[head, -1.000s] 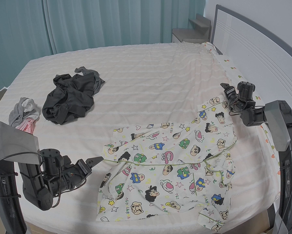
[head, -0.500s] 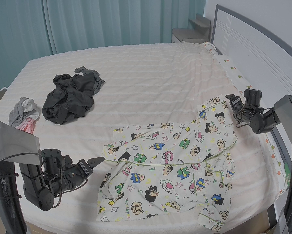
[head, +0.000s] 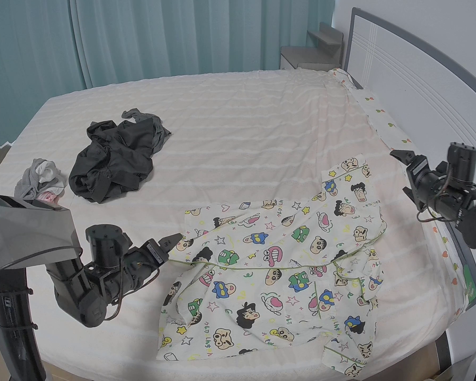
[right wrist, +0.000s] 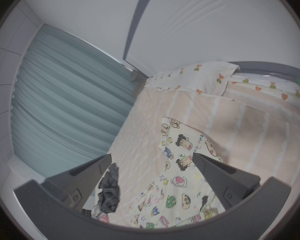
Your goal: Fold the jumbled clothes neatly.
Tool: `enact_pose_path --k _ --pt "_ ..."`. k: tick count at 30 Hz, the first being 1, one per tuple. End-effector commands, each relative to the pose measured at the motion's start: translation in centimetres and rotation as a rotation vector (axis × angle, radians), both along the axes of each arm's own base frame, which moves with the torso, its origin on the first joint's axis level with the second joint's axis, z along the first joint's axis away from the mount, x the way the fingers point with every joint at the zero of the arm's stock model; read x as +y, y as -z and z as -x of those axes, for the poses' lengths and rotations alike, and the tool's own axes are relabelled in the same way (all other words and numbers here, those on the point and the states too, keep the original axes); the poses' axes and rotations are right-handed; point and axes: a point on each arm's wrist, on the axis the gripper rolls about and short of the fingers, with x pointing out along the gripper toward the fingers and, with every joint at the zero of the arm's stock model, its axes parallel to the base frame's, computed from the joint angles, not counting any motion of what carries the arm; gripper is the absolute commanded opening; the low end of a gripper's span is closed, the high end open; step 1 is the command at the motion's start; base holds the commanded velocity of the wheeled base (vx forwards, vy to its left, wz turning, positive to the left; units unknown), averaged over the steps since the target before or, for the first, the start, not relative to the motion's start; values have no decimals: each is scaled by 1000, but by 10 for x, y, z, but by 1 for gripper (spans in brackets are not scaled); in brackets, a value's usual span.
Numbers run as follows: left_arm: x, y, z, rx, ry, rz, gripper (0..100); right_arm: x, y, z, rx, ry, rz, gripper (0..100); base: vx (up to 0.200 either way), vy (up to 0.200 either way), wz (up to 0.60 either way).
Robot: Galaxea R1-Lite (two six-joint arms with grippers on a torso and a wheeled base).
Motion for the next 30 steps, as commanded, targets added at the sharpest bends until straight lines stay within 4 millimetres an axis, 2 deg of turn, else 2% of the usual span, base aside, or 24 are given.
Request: enact_pose_path --k 1,5,9,11,14,22,30 --pt "-45 -45 -63 0 -5 -56 100 4 -36 122 -238 -122 48 100 0 0 0" --pt "-52 -31 -85 58 -17 -94 100 3 -34 127 -245 -123 77 100 0 0 0" --pt "-49 -28 -108 13 -36 -143 100 4 -40 135 -280 -137 72 100 0 0 0" --pt "-48 -28 -110 7 -35 -151 100 4 -41 136 -285 -138 71 100 0 0 0" --pt "-47 -14 -122 12 -21 -200 100 7 -41 140 -291 -158 70 100 0 0 0" --pt "-38 -6 -132 62 -19 -245 100 7 -40 140 -289 -159 70 100 0 0 0" --pt "-41 0 -138 58 -1 -243 100 7 -38 141 -281 -160 77 100 0 0 0"
